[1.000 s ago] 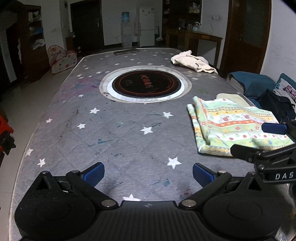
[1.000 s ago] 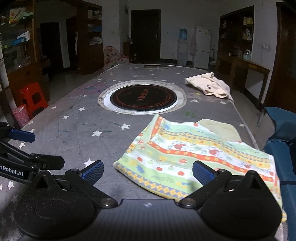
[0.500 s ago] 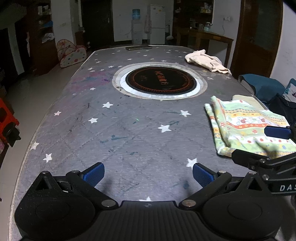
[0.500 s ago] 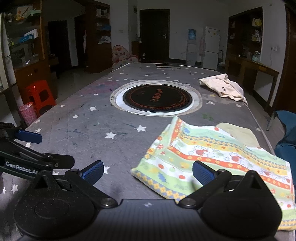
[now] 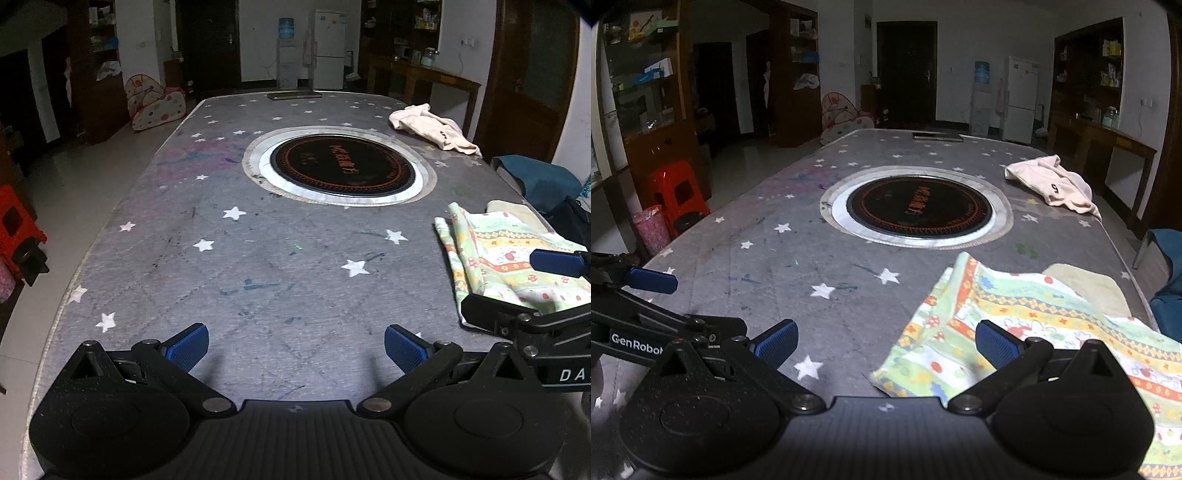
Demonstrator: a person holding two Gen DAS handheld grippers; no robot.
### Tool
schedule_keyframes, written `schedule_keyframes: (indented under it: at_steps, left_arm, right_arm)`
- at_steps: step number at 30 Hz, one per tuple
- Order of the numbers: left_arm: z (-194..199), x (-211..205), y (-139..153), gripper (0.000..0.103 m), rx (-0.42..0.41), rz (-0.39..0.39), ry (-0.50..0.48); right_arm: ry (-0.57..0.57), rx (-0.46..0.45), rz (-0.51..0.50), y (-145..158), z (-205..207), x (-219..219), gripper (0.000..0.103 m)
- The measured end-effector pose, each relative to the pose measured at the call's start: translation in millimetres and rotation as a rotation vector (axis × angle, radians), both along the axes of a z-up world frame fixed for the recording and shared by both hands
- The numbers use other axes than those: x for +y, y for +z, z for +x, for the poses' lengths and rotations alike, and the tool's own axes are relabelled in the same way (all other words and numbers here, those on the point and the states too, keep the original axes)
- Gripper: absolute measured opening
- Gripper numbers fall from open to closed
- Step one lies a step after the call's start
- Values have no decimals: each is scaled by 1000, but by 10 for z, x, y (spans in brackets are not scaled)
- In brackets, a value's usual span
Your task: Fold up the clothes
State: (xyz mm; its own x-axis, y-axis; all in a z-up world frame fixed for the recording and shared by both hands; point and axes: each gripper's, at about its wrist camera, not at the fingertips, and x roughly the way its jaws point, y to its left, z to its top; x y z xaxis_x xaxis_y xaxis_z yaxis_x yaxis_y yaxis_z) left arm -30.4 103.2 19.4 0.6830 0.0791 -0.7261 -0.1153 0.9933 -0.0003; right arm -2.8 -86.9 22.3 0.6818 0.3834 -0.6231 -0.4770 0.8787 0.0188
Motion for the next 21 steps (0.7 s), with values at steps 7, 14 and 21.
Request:
schedule_keyframes:
  at_steps: [7, 14, 21]
  left_arm:
    - [11, -241, 9, 103, -2, -10, -55]
    - [-6, -554, 3, 103, 2, -13, -117]
    - [-17, -826, -5, 103, 7, -17, -175]
  right_arm:
    - [-70, 18, -29, 13, -47, -328, 103]
    - [-147, 46, -30, -9, -175, -644, 103]
    - [-220, 70, -8, -24, -265, -908, 103]
